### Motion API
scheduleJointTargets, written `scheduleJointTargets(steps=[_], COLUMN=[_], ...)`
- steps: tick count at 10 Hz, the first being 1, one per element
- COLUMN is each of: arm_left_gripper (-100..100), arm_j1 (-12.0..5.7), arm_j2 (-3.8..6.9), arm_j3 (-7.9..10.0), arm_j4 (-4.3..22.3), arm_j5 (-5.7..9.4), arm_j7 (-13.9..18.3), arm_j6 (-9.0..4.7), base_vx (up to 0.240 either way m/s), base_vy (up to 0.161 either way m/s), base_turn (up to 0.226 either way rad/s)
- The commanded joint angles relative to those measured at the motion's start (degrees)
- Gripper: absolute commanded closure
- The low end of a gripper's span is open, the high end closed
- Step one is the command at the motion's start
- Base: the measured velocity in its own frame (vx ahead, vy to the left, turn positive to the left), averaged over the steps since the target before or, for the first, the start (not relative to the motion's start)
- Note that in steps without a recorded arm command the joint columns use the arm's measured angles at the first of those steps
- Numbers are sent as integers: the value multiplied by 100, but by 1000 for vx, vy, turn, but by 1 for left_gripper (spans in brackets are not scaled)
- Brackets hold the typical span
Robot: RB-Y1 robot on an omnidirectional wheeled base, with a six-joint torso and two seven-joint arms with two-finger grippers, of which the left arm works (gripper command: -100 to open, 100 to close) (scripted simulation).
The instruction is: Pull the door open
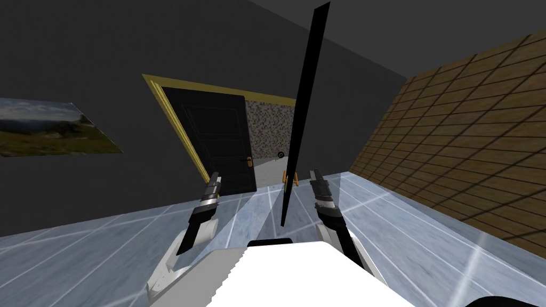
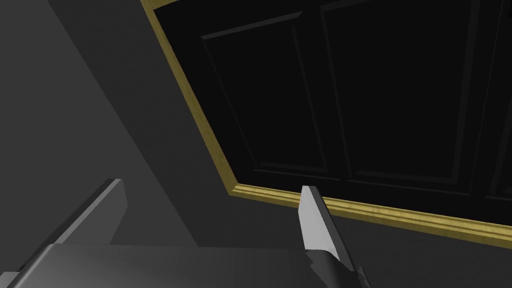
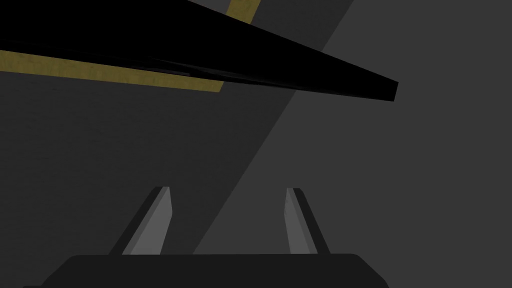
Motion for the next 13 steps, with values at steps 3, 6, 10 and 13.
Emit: scheduleJointTargets(steps=[3, 6, 10, 13], arm_left_gripper=[-100, -100, -100, -100], arm_j1=[-323, -570, -900, -1144], arm_j2=[27, 56, 77, 81], arm_j3=[305, 575, 935, 1202], arm_j4=[530, 930, 1465, 1861], arm_j5=[-77, -129, -200, -252], arm_j7=[78, 163, 276, 360], arm_j6=[120, 241, 402, 521], base_vx=[93, 83, 75, 74], base_vy=[62, 65, 66, 67], base_turn=[-166, -150, -167, -153])
